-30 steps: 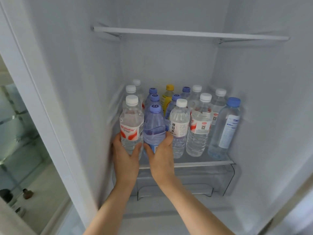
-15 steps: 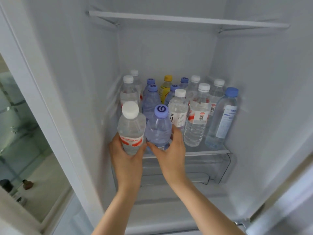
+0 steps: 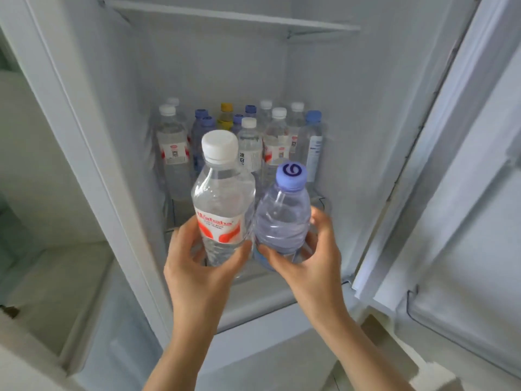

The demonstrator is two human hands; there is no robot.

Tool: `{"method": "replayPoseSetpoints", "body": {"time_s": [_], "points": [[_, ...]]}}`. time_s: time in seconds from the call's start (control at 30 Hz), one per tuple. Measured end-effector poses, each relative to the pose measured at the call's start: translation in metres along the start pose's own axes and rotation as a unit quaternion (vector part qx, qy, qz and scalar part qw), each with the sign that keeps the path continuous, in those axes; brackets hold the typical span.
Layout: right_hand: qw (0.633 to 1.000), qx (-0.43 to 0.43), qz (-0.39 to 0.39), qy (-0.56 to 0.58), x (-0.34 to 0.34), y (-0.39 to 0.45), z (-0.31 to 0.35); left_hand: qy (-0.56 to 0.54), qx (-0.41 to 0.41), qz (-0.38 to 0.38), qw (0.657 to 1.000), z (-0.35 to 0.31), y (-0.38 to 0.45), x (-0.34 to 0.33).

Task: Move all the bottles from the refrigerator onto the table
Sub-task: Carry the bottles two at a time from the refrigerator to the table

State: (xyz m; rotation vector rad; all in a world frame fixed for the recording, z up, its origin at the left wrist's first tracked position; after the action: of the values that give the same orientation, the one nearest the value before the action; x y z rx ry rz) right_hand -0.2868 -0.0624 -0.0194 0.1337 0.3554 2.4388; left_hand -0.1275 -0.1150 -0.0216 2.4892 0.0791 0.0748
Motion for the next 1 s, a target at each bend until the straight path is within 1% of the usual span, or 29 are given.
{"method": "replayPoseSetpoints", "body": {"time_s": [0.1,0.17,0.27,0.4,0.5,0.6,0.63,0.73,0.87,1.0], "points": [[1.0,-0.025,0.008,-0.01,0.011,-0.013,0.002,-0.022,0.003,0.026,0.999,-0.008,-0.007,0.0],[0.999,-0.037,0.002,-0.02,0.022,-0.033,0.0,-0.048,0.025,0.049,0.997,-0.008,-0.023,0.002],[0.995,-0.088,-0.045,-0.027,0.057,-0.086,-0.02,-0.068,0.068,0.133,0.986,-0.009,-0.072,-0.006],[0.978,-0.182,-0.097,-0.036,0.104,-0.14,-0.043,-0.073,0.143,0.202,0.966,-0.012,-0.13,-0.023],[0.959,-0.239,-0.141,-0.06,0.139,-0.178,-0.055,-0.07,0.218,0.262,0.938,-0.012,-0.176,-0.037],[0.936,-0.287,-0.191,-0.069,0.179,-0.221,-0.062,-0.066,0.264,0.329,0.904,-0.021,-0.225,-0.053],[0.931,-0.298,-0.199,-0.07,0.188,-0.232,-0.062,-0.069,0.276,0.34,0.897,-0.025,-0.237,-0.056],[0.91,-0.334,-0.238,-0.051,0.229,-0.275,-0.06,-0.077,0.295,0.391,0.868,-0.045,-0.281,-0.07],[0.878,-0.372,-0.301,-0.011,0.294,-0.345,-0.055,-0.097,0.319,0.466,0.819,-0.084,-0.351,-0.091],[0.847,-0.407,-0.341,0.002,0.358,-0.414,-0.05,-0.091,0.342,0.499,0.791,-0.123,-0.426,-0.109]]}}
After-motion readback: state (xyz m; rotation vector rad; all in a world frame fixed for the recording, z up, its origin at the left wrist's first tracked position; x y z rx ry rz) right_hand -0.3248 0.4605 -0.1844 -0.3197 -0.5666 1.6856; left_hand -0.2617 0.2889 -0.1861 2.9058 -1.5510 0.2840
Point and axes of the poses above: each hand's wrist, its own y-axis towards the middle knuckle, its own x-axis out of the back of the hand, z = x × y, the point moved 3 cm from there along y, towards the middle knuckle, and after that the axes turned 13 degrees about -x, right-handed, at the moved point
